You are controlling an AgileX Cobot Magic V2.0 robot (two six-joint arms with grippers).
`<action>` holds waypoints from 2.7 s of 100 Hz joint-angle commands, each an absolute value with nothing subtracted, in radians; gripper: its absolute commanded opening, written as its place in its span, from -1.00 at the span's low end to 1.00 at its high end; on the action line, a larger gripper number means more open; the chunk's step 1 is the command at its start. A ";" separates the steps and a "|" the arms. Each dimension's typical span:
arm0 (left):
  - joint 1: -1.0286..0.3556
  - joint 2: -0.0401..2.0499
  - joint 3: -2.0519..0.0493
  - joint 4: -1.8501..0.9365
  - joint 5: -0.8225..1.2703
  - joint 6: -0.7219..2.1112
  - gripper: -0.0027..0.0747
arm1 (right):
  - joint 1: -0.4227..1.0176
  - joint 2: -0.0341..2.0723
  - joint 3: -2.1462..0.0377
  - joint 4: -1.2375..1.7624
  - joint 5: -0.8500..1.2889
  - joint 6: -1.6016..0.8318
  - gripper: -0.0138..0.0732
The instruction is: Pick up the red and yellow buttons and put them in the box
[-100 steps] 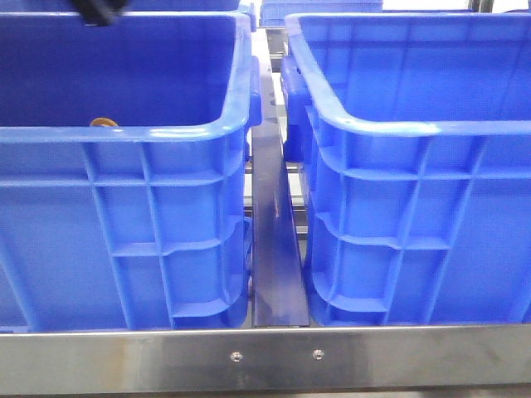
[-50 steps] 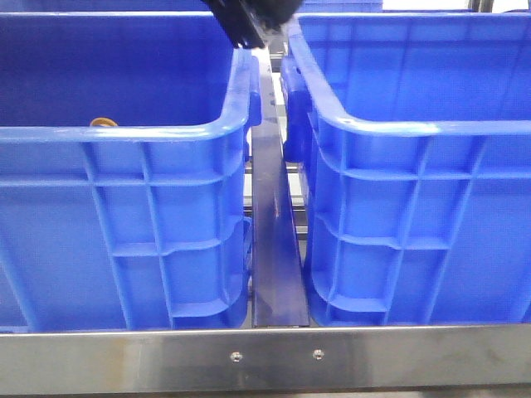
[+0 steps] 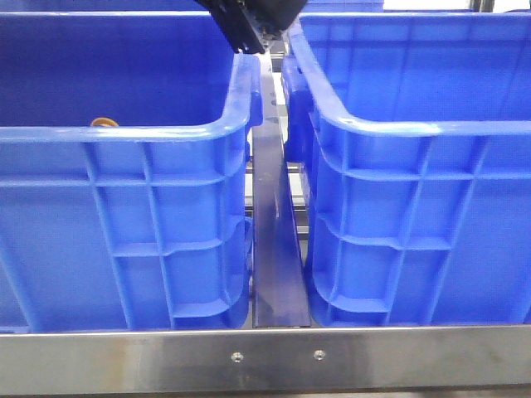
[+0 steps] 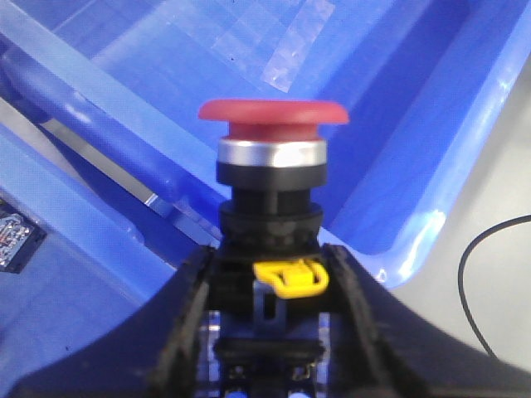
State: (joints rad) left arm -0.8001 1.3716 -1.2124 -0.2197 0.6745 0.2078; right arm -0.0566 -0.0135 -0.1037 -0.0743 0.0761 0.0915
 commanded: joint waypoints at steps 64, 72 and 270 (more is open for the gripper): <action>-0.809 1.342 -1.241 -0.240 0.615 0.211 -0.97 | -0.060 0.623 -0.675 -0.086 0.406 0.096 -0.92; -0.809 1.342 -1.241 -0.240 0.615 0.211 -0.97 | -0.060 0.712 -0.726 -0.077 0.455 0.096 -0.91; -0.809 1.356 -1.241 -0.240 0.615 0.211 -0.97 | 0.228 1.292 -1.038 1.283 0.923 -0.469 0.02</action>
State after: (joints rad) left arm -0.8001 1.3882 -1.2124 -0.2197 0.6729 0.2078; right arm 0.2286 1.3177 -1.0053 1.2136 0.8962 -0.4503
